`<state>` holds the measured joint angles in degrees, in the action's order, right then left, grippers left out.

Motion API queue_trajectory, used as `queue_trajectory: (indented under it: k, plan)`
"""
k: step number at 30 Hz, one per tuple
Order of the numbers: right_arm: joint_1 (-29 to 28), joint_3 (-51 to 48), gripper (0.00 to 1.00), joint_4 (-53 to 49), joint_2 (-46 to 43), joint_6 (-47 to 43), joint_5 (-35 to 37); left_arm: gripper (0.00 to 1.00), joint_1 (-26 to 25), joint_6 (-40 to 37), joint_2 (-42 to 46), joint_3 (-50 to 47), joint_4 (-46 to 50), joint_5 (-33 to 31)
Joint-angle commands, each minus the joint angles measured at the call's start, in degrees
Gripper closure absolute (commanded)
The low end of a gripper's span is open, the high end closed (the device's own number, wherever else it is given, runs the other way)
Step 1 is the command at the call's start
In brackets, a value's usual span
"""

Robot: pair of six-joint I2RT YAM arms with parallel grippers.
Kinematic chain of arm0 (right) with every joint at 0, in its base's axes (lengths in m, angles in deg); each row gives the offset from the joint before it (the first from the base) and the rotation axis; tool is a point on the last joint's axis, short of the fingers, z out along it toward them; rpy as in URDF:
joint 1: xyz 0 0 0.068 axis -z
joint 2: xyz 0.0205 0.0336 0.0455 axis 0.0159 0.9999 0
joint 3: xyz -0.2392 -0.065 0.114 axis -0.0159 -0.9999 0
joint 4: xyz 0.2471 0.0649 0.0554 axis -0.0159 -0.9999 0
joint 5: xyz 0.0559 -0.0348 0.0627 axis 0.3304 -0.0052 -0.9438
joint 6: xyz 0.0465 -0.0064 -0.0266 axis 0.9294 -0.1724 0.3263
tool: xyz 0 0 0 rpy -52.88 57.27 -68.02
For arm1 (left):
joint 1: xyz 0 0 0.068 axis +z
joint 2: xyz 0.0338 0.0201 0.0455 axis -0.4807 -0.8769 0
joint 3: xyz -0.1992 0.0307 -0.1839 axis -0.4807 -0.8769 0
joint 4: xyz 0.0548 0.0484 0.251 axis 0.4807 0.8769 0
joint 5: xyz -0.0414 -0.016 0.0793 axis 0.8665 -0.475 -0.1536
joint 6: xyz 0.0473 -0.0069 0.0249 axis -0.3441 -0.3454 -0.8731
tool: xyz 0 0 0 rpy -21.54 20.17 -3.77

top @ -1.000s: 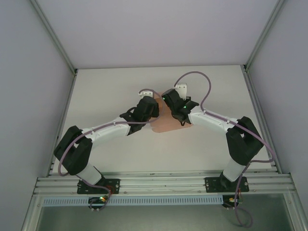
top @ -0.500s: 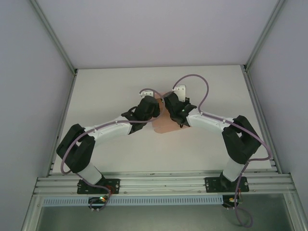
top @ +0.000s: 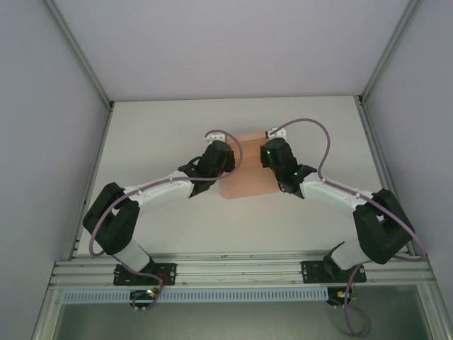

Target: Assemble paper box

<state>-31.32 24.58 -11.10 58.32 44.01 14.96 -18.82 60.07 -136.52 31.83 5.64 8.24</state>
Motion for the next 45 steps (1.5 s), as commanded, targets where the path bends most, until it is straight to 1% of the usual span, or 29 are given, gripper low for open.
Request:
queue_trajectory:
  k: [1,3,5,6,7,8,10,11,13,15,18,22,24,25,27,28,30,31,34,38,42,45]
  plan:
    - [1.28,-0.82,0.62,4.50,-2.32,-0.58,-8.11,1.00,0.39,-1.70,1.49,0.73,0.62,-0.65]
    - [1.48,-0.85,0.61,5.02,-2.51,-1.14,-9.97,1.00,0.38,-1.70,1.36,0.84,0.56,-0.62]
    - [1.41,-0.39,0.51,4.55,-2.52,-2.09,-13.09,1.00,0.36,-1.89,1.15,1.11,0.56,-0.47]
    - [1.41,-0.45,0.46,4.66,-2.60,-2.69,-15.40,1.00,0.37,-1.88,1.05,1.19,0.54,-0.53]
    - [1.44,-0.55,0.37,4.85,-2.85,-3.37,-18.76,1.00,0.48,-2.00,0.97,1.13,0.63,-0.55]
    - [1.44,-0.56,0.30,4.78,-3.11,-3.55,-21.77,1.00,0.46,-2.14,0.95,1.09,0.62,-0.60]
    - [1.45,-0.49,0.20,4.54,-3.54,-3.42,-26.57,1.00,0.62,-2.26,0.97,1.00,0.47,-0.39]
    - [1.38,-0.49,0.15,4.02,-3.57,-2.98,-27.16,1.00,0.84,-2.40,0.97,0.96,0.51,-0.20]
    - [1.45,-0.55,0.00,2.72,-6.66,-2.23,-26.82,1.00,1.12,-2.89,1.10,0.87,0.50,0.56]
    - [1.45,-1.45,0.00,1.96,-8.94,-1.17,-24.34,1.00,1.52,-4.48,1.24,0.77,0.65,1.72]
    - [1.50,-3.90,0.00,0.08,-14.08,0.47,-17.86,1.00,2.34,-8.62,1.97,0.48,1.22,3.77]
    - [1.75,-6.48,0.00,-7.02,-22.62,2.07,-8.71,1.00,3.71,-16.06,3.19,0.60,4.13,5.93]
    - [2.09,-7.44,0.00,-11.08,-26.46,2.47,-6.41,1.00,4.81,-21.65,3.56,1.05,5.73,11.59]
    - [2.39,-7.89,0.00,-13.56,-28.64,2.86,-5.41,1.00,5.46,-25.64,3.38,2.23,8.64,16.47]
    - [3.03,-8.25,0.00,-18.61,-32.19,4.06,-3.60,1.00,6.56,-31.73,2.56,5.63,16.63,22.58]
    - [3.49,-8.46,0.00,-21.54,-33.97,4.45,-3.25,1.00,7.16,-35.15,1.69,7.96,22.24,25.53]
    - [4.59,-8.47,0.00,-26.74,-36.58,5.40,-2.99,1.00,8.03,-39.45,0.25,11.30,30.29,27.66]
    - [5.04,-8.64,0.00,-29.12,-37.87,6.02,-2.68,1.00,8.55,-42.04,-0.73,13.15,34.87,29.78]
    - [6.48,-9.69,0.00,-33.26,-40.09,6.85,-3.65,1.00,8.32,-48.11,-3.46,17.35,45.71,34.27]
    - [7.86,-10.27,0.00,-35.46,-40.00,6.59,-6.06,1.00,5.19,-51.43,-9.33,22.92,56.00,31.56]
    - [8.48,-10.42,0.00,-36.17,-38.34,5.50,-6.84,1.00,1.43,-50.39,-17.35,30.07,62.14,22.25]
    - [9.28,-10.32,0.01,-36.35,-37.41,4.70,-7.27,1.00,-0.05,-50.20,-22.01,33.75,64.65,20.09]
